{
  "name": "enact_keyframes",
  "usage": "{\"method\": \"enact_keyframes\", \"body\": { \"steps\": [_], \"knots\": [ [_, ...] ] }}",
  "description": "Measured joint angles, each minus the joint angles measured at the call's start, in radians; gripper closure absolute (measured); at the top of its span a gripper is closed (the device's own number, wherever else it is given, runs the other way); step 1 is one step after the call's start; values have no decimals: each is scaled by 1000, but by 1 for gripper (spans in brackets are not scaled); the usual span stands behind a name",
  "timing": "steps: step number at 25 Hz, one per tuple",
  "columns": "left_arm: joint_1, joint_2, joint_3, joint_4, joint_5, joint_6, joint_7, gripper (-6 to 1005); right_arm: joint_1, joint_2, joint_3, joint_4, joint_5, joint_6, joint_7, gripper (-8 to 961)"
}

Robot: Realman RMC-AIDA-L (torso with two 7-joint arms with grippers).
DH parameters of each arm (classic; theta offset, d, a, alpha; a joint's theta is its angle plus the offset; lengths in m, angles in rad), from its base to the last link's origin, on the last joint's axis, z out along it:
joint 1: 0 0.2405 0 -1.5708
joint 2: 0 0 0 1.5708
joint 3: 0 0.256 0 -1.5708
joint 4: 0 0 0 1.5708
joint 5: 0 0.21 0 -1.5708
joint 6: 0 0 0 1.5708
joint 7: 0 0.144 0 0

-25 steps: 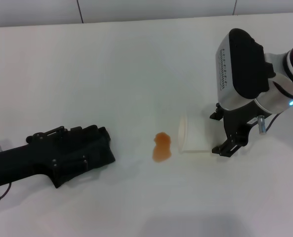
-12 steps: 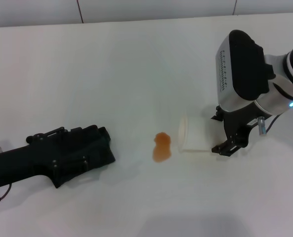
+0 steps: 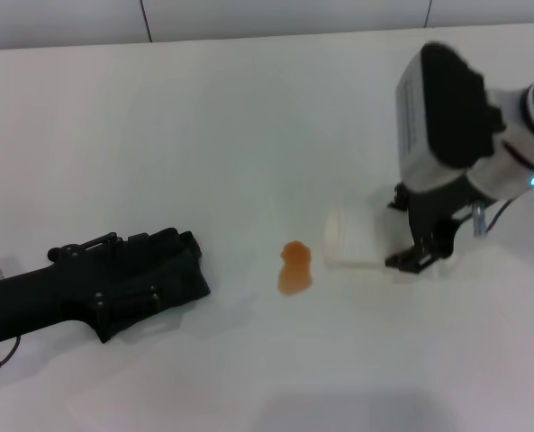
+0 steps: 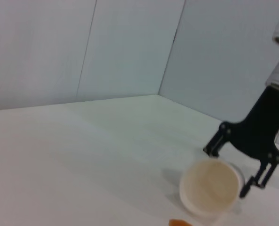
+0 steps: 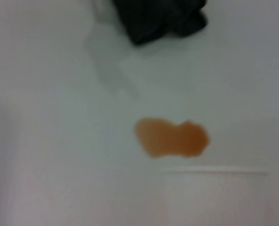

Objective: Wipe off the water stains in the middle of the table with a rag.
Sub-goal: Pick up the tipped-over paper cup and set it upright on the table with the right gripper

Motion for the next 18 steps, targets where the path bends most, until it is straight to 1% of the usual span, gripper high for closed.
{"method": "enact_keyframes", "body": {
  "steps": [1, 4, 5, 6, 7, 9, 10, 11, 14, 16, 17, 18],
  "knots": [
    [0, 0, 0, 0, 0, 0, 0, 140, 0, 0, 23, -12, 7, -10, 3, 274],
    [-2, 0, 0, 0, 0, 0, 0, 140, -2, -1, 140, -66, 59, -69, 8, 276],
    [-2, 0, 0, 0, 0, 0, 0, 140, -2, -1, 140, -66, 59, -69, 8, 277],
    [-3, 0, 0, 0, 0, 0, 0, 140, -2, -2, 189, -86, 92, -93, 9, 277],
    [-3, 0, 0, 0, 0, 0, 0, 140, -9, -4, 286, -109, 165, -116, 6, 278],
    [-3, 0, 0, 0, 0, 0, 0, 140, -29, -4, 345, -110, 231, -104, -13, 280],
    [-4, 0, 0, 0, 0, 0, 1, 140, -50, -5, 372, -103, 272, -88, -37, 280],
    [-4, 0, 0, 0, 0, 0, 1, 140, -68, -4, 381, -95, 306, -71, -65, 281],
    [-5, -1, 0, 0, 0, 0, 3, 140, -153, -2, 394, -48, 450, 9, -214, 281],
    [-6, -1, 0, 0, 0, 0, 2, 140, -218, -2, 392, 6, 582, 57, -350, 282],
    [-6, -1, 0, 0, 0, 0, 2, 140, -241, -2, 392, 39, 650, 69, -418, 282],
    [-6, -1, 0, 0, 0, 0, 1, 140, -241, -2, 392, 39, 650, 69, -418, 283]
  ]
}}
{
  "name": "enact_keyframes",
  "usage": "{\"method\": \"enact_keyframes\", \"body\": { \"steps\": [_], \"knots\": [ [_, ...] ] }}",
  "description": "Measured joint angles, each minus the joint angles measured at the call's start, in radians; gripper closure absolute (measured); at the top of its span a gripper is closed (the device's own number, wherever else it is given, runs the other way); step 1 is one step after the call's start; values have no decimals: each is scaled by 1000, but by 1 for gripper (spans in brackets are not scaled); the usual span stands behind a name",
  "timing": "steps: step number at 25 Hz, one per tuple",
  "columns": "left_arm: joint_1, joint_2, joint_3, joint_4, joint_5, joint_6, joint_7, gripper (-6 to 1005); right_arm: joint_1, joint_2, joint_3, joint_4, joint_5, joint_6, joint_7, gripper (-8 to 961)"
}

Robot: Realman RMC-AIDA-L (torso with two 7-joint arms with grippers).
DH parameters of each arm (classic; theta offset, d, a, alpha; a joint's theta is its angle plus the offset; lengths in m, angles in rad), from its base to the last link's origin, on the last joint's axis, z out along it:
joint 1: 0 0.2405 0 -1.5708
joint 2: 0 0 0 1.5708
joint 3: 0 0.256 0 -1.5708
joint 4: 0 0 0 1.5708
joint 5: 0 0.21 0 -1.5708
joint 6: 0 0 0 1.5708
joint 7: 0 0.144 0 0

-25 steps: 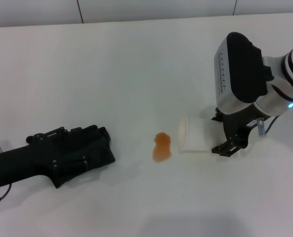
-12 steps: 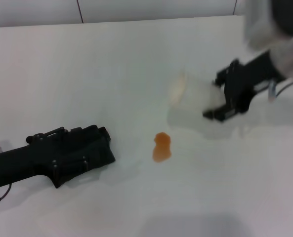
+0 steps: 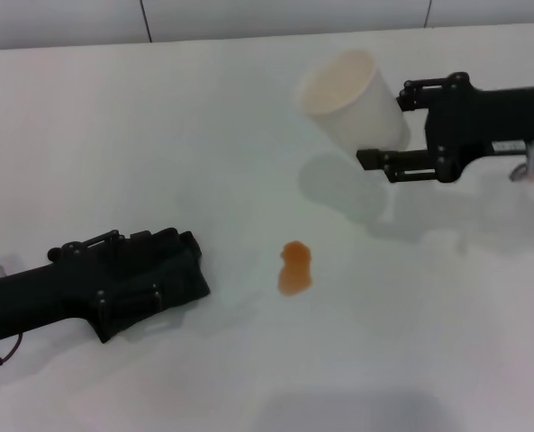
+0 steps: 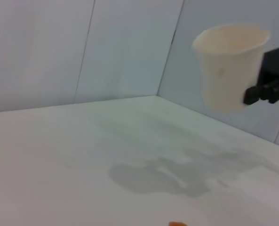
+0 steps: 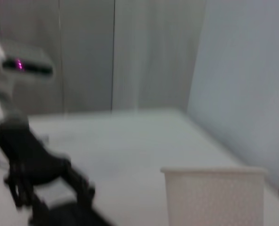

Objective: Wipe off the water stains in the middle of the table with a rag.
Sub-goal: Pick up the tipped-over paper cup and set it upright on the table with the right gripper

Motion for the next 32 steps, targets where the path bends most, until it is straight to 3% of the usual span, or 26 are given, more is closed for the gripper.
{"method": "enact_keyframes", "body": {
  "steps": [1, 4, 12, 22, 32],
  "knots": [
    [0, 0, 0, 0, 0, 0, 0, 140, -63, -2, 2, 116, 196, 13, -205, 283],
    [3, 0, 0, 0, 0, 0, -1, 140, -94, -2, 4, 223, 324, 15, -364, 283],
    [1, 1, 0, 0, 0, 0, -1, 140, -97, -2, 6, 532, 470, 79, -667, 283],
    [0, 1, 0, 0, 2, -1, -1, 140, -92, 1, 24, 724, 571, 132, -879, 284],
    [-3, 1, 0, 4, 2, -2, -1, 141, -97, 0, 19, 767, 579, 251, -903, 285]
  ]
}}
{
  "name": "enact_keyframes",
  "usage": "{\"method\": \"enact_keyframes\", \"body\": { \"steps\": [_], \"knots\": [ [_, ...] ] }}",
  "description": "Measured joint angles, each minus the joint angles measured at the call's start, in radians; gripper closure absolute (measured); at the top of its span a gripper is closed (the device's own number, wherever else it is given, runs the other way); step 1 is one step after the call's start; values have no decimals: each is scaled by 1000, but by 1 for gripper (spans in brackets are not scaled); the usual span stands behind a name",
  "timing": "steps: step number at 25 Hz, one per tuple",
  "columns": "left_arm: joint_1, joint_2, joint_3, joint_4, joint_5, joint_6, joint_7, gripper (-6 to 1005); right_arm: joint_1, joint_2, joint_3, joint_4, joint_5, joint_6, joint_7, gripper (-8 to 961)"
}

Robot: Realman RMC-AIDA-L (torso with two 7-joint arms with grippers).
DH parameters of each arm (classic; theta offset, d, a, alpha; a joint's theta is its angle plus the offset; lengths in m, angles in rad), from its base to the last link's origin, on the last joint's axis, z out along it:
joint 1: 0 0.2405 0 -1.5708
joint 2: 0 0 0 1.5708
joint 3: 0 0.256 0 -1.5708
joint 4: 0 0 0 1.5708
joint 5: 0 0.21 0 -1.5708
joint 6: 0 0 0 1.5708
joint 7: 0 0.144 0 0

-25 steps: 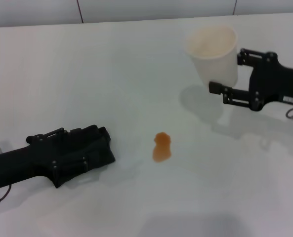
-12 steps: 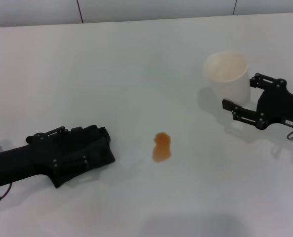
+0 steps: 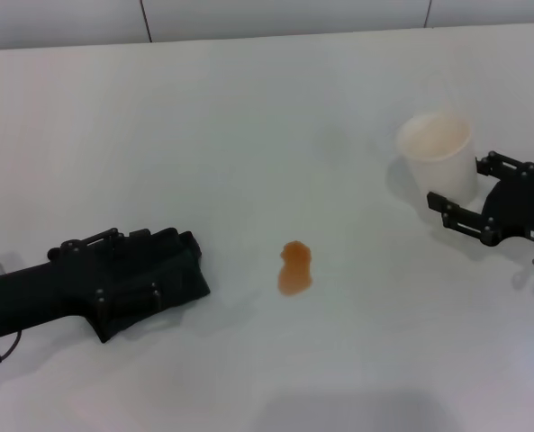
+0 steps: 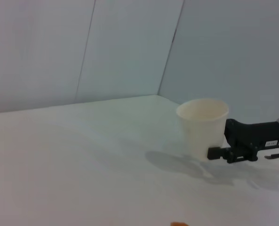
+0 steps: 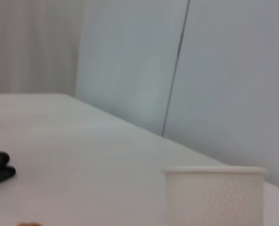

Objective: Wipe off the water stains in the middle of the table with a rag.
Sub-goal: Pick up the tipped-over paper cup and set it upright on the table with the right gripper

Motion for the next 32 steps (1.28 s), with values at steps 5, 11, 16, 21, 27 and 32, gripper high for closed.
{"method": "enact_keyframes", "body": {
  "steps": [5, 11, 16, 21, 27, 32],
  "knots": [
    [-10, 1, 0, -2, 0, -1, 0, 141, -3, 0, 0, 13, 0, 42, -8, 286],
    [-11, 2, 0, 1, 0, -2, 0, 141, -7, -1, 6, 18, 1, 44, -8, 287],
    [-11, 2, 0, 1, 0, -4, 0, 141, -10, -2, 7, 19, 1, 44, -9, 288],
    [-11, 2, 0, 3, 0, -4, 0, 141, -18, -3, 7, 19, -1, 44, -9, 289],
    [-12, 3, 0, 4, 0, -4, 0, 141, -20, -3, 7, 24, -2, 44, -9, 290],
    [-12, 3, 0, 5, 0, 0, 0, 141, -20, -4, 0, 26, -3, 52, -9, 290]
  ]
}}
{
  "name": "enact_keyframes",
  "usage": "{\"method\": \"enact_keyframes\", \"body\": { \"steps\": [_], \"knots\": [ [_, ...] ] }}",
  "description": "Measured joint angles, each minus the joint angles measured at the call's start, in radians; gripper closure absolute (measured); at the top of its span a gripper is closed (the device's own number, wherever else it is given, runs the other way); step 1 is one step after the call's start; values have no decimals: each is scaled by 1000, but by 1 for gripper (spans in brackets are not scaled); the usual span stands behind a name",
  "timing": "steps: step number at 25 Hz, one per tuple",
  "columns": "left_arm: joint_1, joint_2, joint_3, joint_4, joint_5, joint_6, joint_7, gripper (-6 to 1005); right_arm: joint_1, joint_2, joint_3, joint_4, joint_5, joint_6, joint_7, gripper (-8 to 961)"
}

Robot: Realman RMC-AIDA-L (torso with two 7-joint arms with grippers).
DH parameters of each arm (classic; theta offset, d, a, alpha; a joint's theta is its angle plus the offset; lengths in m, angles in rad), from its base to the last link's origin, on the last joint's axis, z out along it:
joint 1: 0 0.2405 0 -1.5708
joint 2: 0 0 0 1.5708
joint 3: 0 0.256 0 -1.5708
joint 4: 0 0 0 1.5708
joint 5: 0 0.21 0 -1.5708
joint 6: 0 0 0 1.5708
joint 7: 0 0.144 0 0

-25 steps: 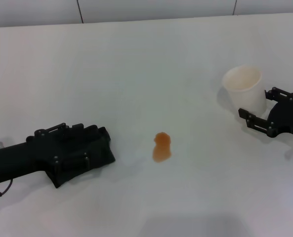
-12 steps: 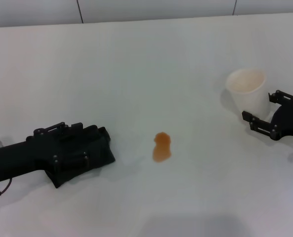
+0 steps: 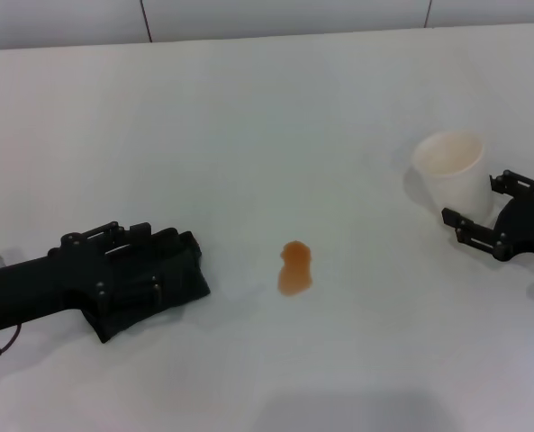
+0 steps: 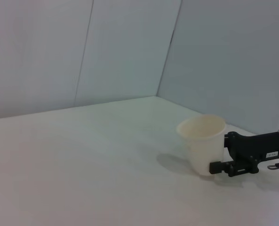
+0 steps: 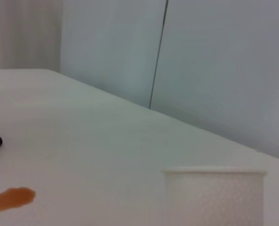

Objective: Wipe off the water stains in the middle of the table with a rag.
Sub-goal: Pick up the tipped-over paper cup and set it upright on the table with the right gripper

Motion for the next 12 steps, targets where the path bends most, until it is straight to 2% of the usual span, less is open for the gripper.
{"method": "enact_keyframes", "body": {
  "steps": [12],
  "knots": [
    [0, 0, 0, 0, -1, 2, 0, 141, -10, 0, -2, 2, -4, 13, 0, 292]
  ]
}}
